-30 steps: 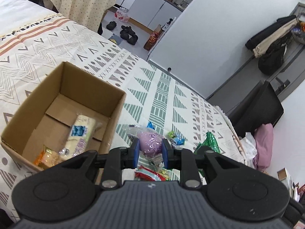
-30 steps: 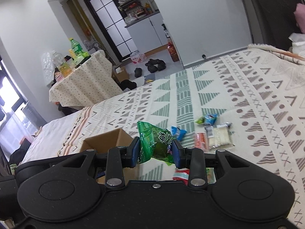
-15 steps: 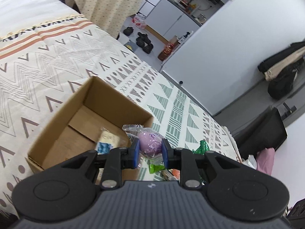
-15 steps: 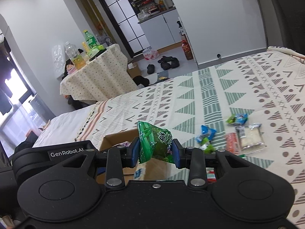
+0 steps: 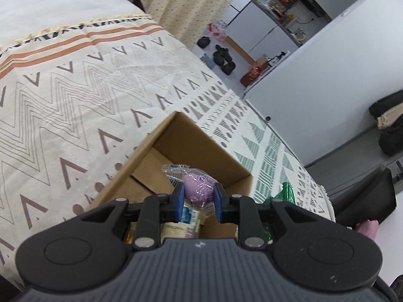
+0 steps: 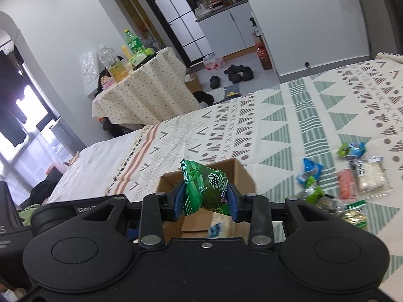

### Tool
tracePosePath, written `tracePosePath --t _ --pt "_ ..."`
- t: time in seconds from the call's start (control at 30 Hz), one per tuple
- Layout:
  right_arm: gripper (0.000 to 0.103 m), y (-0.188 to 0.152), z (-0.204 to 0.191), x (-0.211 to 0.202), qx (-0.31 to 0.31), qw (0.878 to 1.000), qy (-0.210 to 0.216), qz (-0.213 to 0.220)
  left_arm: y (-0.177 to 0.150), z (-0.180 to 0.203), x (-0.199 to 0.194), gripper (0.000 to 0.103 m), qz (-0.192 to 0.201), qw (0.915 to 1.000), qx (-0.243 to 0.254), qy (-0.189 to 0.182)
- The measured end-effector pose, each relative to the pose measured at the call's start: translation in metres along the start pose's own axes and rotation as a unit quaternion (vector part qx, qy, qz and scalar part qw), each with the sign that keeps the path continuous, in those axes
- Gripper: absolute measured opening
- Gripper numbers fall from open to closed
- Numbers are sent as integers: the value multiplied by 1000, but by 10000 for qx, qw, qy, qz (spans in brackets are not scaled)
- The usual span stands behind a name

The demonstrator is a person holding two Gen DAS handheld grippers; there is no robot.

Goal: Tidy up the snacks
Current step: 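Carry both packs over the cardboard box and open both tools to release, then withdraw both open tools from the box back over the remaining snacks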

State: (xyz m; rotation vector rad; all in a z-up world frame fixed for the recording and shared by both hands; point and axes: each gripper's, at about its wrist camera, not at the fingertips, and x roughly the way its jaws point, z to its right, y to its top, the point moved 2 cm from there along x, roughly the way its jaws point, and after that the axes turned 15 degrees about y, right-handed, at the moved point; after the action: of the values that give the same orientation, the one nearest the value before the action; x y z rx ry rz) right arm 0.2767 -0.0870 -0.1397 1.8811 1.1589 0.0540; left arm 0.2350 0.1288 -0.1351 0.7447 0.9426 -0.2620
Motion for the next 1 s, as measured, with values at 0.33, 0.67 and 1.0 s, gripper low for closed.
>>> tracePosePath --t 0.33,0.67,1.0 --pt "36 -4 2 31 203 9995 180 -180 3 -4 12 36 -136 9992 -69 356" --pt "69 -3 15 21 443 9990 75 -72 -8 13 19 83 -223 9971 363 632" --pt "93 -5 38 -18 479 9975 -512 112 -27 38 10 91 -157 9942 953 469"
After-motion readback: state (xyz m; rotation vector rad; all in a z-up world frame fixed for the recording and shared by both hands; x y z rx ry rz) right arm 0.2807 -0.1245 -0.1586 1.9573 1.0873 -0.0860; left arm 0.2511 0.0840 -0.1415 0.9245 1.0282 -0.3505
